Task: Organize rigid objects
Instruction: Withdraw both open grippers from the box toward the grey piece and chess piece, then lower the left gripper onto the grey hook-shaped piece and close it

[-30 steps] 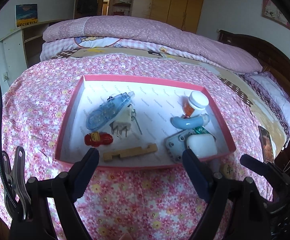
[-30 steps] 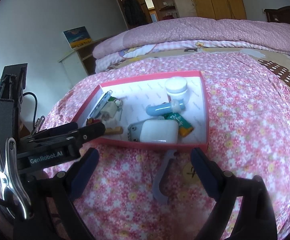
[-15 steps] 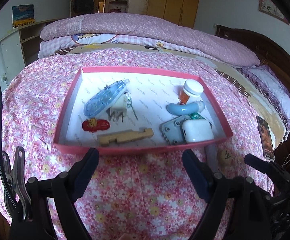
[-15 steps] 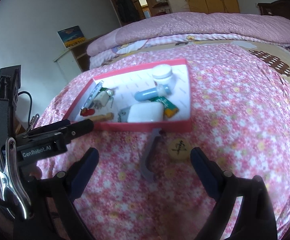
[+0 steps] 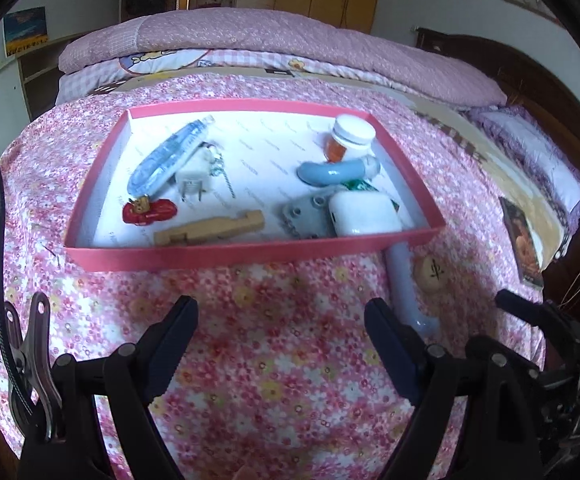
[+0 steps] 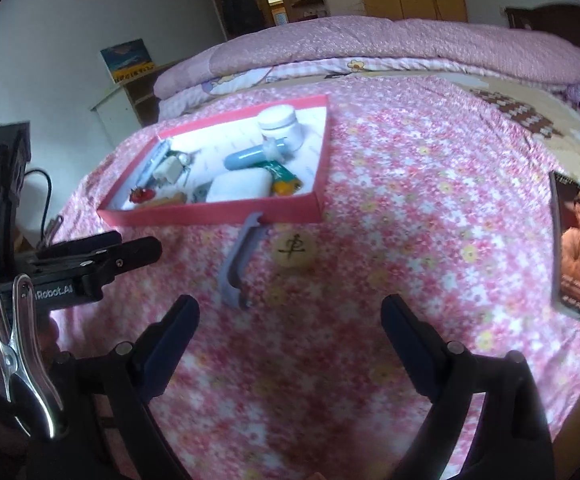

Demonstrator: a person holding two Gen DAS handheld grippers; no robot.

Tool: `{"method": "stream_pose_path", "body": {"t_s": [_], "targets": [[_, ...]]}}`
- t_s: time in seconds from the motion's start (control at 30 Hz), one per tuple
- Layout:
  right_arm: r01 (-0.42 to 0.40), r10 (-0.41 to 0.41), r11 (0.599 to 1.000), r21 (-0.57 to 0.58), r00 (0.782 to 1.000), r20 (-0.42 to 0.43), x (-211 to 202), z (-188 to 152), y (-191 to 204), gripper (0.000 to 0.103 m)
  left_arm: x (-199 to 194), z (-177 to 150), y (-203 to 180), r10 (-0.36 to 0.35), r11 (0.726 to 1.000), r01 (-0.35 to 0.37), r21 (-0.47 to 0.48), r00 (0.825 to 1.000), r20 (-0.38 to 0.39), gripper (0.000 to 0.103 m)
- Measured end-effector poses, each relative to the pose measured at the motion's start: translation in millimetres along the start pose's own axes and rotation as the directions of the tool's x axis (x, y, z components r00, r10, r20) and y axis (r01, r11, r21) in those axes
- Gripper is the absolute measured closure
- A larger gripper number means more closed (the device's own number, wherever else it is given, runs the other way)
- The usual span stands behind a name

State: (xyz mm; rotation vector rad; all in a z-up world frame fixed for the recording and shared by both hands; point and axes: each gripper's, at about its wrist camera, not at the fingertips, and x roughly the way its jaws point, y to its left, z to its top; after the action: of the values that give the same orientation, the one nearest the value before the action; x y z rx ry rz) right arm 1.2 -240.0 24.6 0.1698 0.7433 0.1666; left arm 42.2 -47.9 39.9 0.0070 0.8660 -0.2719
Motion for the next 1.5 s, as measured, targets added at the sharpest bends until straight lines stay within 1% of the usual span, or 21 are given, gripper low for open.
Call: {"method": "stream_pose_path", "body": {"t_s": [0.13,0.3,0.37,0.57,0.73,0.83,1.0,1.03,1.07,1.13,1.2,1.3,1.43,1.5], "targets": [[0.024,-0.024,0.998,-0.065,1.0,0.003,-4,-7,3,0.008,5,-2,-7,-0.024,1.0,0.024,-0.006,0.999,-0.028,0.015],[0.025,-0.026,0.996,-0.088,1.0,-0.018,-1,-14,-1,0.011,6,-4,-18,-0.029,0.999,0.028,-0.019,0.999,-0.035,0.021],[0.02,-0.022,0.996,-0.088,0.999,-0.025,0,-17,-4,0.011,6,-3,-24,-0.033,0.999,0.033,-0.015,0.999,-0.035,0.027],[-0.009,0.006,0.998,-0.065,0.999,-0.044,3,-27,-13,0.011,12,1,-52,-0.021,0.998,0.023,0.062,0.999,-0.038,0.044],[-0.02,0.018,0.998,-0.06,0.999,-0.04,3,-29,-15,0.011,20,2,-76,-0.022,0.992,0.027,0.126,0.999,-0.043,0.051],[-0.024,0.022,0.998,-0.059,0.999,-0.033,2,-31,-15,0.011,28,3,-83,-0.023,0.989,0.031,0.144,0.998,-0.054,0.057],[-0.029,0.027,0.998,-0.057,0.999,-0.028,1,-33,-15,0.011,43,5,-85,-0.022,0.99,0.033,0.136,0.997,-0.08,0.066],[-0.029,0.027,0.998,-0.057,0.999,-0.028,1,-33,-15,0.011,44,4,-85,-0.018,0.99,0.028,0.136,0.997,-0.076,0.069],[-0.031,0.029,0.998,-0.056,0.999,-0.027,1,-34,-15,0.011,44,4,-85,-0.011,0.989,0.021,0.144,0.998,-0.065,0.076],[-0.035,0.034,0.998,-0.053,0.999,-0.024,0,-34,-15,0.011,44,3,-87,-0.005,0.987,0.015,0.163,0.998,-0.057,0.084],[-0.038,0.037,0.998,-0.051,0.999,-0.023,1,-33,-15,0.011,43,1,-85,-0.011,0.987,0.019,0.157,0.998,-0.055,0.088],[-0.039,0.038,0.998,-0.053,0.999,-0.023,1,-33,-14,0.01,40,0,-77,-0.025,0.99,0.032,0.135,0.998,-0.059,0.089],[-0.041,0.04,0.998,-0.054,0.999,-0.023,2,-33,-14,0.009,32,-5,-64,-0.007,0.993,0.013,0.118,0.999,-0.052,0.089],[-0.041,0.04,0.998,-0.054,0.999,-0.023,2,-33,-14,0.009,27,-7,-55,0.016,0.994,-0.011,0.113,0.999,-0.041,0.089]]}}
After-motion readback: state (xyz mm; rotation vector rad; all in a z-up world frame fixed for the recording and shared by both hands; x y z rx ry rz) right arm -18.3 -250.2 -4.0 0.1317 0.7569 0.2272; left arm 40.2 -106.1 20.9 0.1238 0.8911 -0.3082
